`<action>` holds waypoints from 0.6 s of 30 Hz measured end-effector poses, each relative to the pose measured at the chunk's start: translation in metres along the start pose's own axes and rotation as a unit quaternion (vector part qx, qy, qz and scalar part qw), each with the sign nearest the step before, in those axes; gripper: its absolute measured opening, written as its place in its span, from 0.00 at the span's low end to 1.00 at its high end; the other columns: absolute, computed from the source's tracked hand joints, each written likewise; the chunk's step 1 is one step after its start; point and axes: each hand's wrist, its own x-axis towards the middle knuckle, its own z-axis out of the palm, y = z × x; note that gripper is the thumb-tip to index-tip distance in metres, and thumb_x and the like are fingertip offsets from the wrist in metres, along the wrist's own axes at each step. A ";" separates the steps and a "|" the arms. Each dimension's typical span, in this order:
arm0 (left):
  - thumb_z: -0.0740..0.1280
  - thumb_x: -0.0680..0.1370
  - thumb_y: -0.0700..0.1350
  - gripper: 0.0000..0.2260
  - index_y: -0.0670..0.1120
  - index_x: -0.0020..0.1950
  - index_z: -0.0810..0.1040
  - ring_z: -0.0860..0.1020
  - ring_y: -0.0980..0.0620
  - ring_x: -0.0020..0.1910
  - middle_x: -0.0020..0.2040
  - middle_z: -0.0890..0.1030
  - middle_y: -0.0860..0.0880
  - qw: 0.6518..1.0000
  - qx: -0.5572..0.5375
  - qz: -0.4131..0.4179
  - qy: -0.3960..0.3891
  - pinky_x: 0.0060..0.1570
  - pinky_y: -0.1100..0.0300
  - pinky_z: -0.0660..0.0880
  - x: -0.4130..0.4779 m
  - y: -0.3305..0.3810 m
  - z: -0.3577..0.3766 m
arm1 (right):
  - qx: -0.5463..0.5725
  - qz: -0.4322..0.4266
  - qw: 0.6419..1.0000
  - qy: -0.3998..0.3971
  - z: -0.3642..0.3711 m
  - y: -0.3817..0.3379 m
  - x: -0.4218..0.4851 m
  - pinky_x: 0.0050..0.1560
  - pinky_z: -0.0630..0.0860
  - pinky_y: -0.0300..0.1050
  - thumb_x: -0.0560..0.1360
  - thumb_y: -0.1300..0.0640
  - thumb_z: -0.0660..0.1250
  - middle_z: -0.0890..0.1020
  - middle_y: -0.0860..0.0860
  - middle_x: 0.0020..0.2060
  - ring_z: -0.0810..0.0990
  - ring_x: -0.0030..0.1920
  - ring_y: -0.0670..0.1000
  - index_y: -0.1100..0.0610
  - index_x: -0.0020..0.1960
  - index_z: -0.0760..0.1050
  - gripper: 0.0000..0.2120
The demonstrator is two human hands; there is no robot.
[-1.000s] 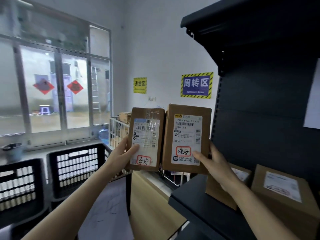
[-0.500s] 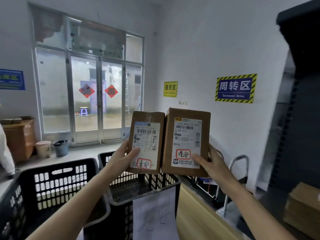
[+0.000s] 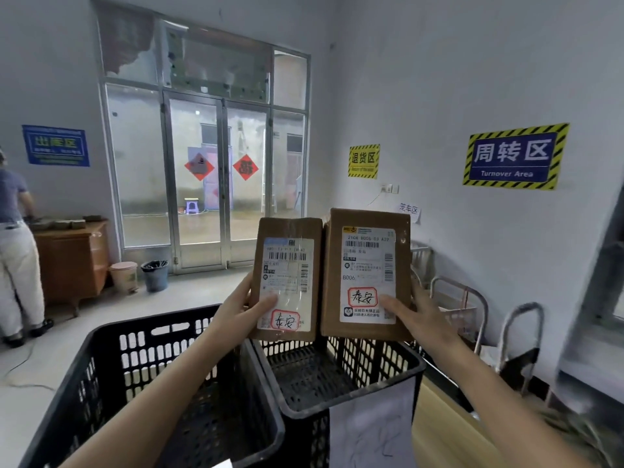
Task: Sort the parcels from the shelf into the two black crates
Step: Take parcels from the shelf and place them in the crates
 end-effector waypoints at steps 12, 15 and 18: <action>0.75 0.54 0.67 0.41 0.63 0.65 0.66 0.83 0.51 0.50 0.53 0.83 0.52 0.993 -0.079 -0.069 0.056 0.43 0.63 0.79 0.050 -0.058 -0.015 | 0.111 0.035 0.987 -0.114 0.027 0.065 0.111 0.57 0.77 0.50 0.64 0.44 0.69 0.83 0.49 0.53 0.82 0.52 0.51 0.40 0.63 0.68 0.28; 0.73 0.59 0.60 0.37 0.63 0.67 0.66 0.82 0.45 0.53 0.57 0.82 0.48 0.982 -0.135 -0.098 0.086 0.49 0.51 0.79 0.074 -0.074 -0.011 | 0.157 0.056 0.974 -0.154 0.033 0.081 0.147 0.42 0.79 0.43 0.67 0.50 0.71 0.83 0.52 0.51 0.84 0.47 0.50 0.43 0.64 0.66 0.28; 0.72 0.61 0.56 0.37 0.57 0.69 0.65 0.82 0.44 0.51 0.56 0.82 0.45 0.974 -0.148 -0.120 0.120 0.47 0.50 0.80 0.095 -0.086 -0.009 | 0.183 0.075 0.961 -0.194 0.035 0.094 0.183 0.35 0.78 0.41 0.67 0.53 0.70 0.83 0.52 0.48 0.84 0.41 0.49 0.41 0.60 0.68 0.24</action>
